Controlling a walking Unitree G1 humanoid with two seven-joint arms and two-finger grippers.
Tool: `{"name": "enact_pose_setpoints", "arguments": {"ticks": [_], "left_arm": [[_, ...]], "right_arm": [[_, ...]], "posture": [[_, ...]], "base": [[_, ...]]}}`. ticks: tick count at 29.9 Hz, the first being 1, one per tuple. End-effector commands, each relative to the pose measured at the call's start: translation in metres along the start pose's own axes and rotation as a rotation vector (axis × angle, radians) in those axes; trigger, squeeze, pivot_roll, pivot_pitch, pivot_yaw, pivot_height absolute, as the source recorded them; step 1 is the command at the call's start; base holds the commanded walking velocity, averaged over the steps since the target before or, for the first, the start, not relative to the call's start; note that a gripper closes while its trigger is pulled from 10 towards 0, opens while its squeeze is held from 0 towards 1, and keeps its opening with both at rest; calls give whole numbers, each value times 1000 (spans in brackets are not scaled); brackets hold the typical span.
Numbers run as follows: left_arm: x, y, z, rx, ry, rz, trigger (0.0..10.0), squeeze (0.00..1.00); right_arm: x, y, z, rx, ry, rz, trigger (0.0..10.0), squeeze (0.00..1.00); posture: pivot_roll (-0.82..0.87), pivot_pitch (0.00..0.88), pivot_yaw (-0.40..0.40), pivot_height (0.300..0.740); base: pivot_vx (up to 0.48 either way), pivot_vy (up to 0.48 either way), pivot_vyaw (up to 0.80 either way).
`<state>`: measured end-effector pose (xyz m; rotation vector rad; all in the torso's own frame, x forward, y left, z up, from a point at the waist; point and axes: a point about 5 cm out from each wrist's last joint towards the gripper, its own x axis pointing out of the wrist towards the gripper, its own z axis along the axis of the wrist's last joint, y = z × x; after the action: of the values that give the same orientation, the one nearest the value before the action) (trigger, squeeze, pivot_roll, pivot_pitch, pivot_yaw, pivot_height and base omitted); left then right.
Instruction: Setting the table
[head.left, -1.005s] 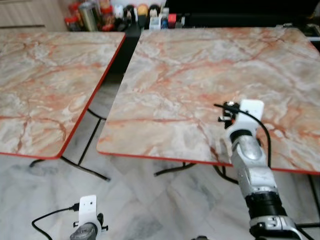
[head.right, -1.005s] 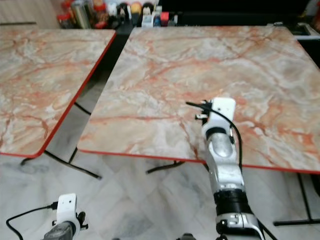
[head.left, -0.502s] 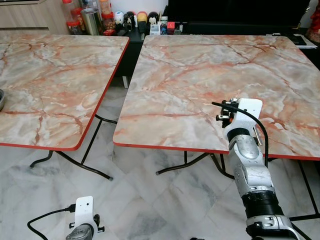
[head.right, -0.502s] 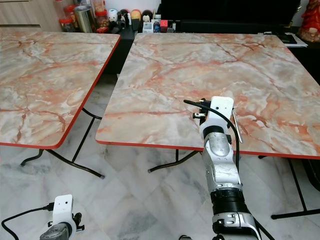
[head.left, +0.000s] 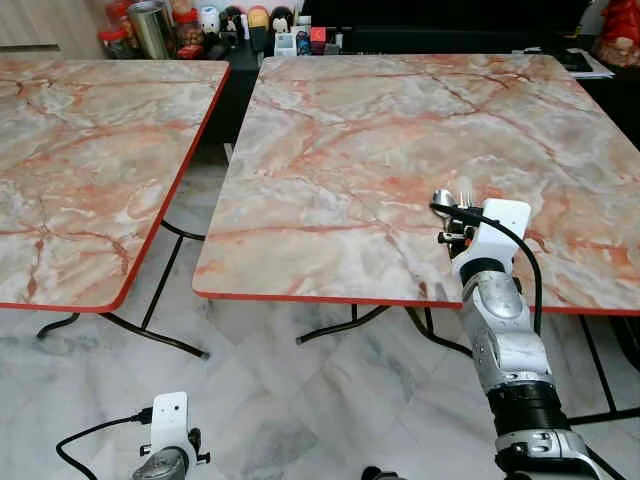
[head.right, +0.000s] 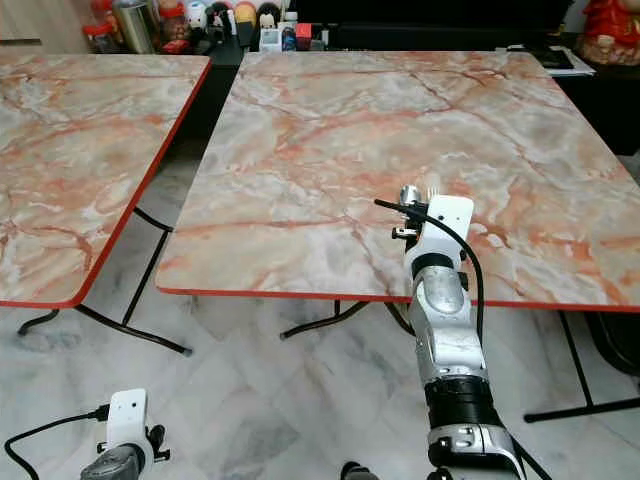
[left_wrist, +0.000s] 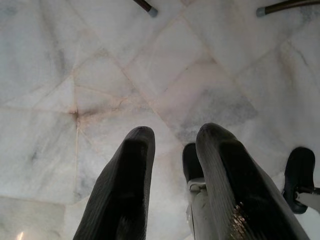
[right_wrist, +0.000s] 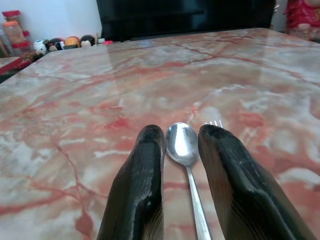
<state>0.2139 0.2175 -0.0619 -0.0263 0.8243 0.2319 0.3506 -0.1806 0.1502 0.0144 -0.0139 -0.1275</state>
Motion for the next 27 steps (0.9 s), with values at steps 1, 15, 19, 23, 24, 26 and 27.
{"name": "enact_pose_setpoints", "arguments": {"ticks": [1, 15, 19, 23, 24, 26, 27], "left_arm": [[-1, 3, -8, 16, 25, 5, 10000, 0], [-2, 3, -9, 13, 26, 1, 10000, 0], [-2, 3, -9, 13, 27, -2, 10000, 0], [-2, 2, -9, 13, 27, -3, 10000, 0], [-2, 2, -9, 13, 27, -3, 10000, 0], [-2, 2, -9, 12, 27, -3, 10000, 0], [-2, 2, -9, 12, 27, -3, 10000, 0]], "right_arm": [[1, 2, 1, 2, 2, 3, 10000, 0], [-1, 1, -1, -4, 13, -1, 10000, 0], [-1, 0, -4, -6, 20, -3, 10000, 0], [-1, 0, -4, -7, 22, -4, 10000, 0], [-1, 0, -4, -7, 22, -5, 10000, 0], [-1, -1, -4, -7, 22, -5, 10000, 0], [-1, -1, -4, -6, 21, -6, 10000, 0]], "posture": [[-74, 117, 26, 740], [-78, 120, 26, 740], [-77, 122, 26, 740], [-77, 122, 27, 740], [-77, 123, 26, 740], [-77, 123, 26, 740], [-77, 123, 26, 740]], "base": [[244, 0, 0], [283, 0, 0], [321, 0, 0], [322, 0, 0], [319, 0, 0], [322, 0, 0], [326, 0, 0]]}}
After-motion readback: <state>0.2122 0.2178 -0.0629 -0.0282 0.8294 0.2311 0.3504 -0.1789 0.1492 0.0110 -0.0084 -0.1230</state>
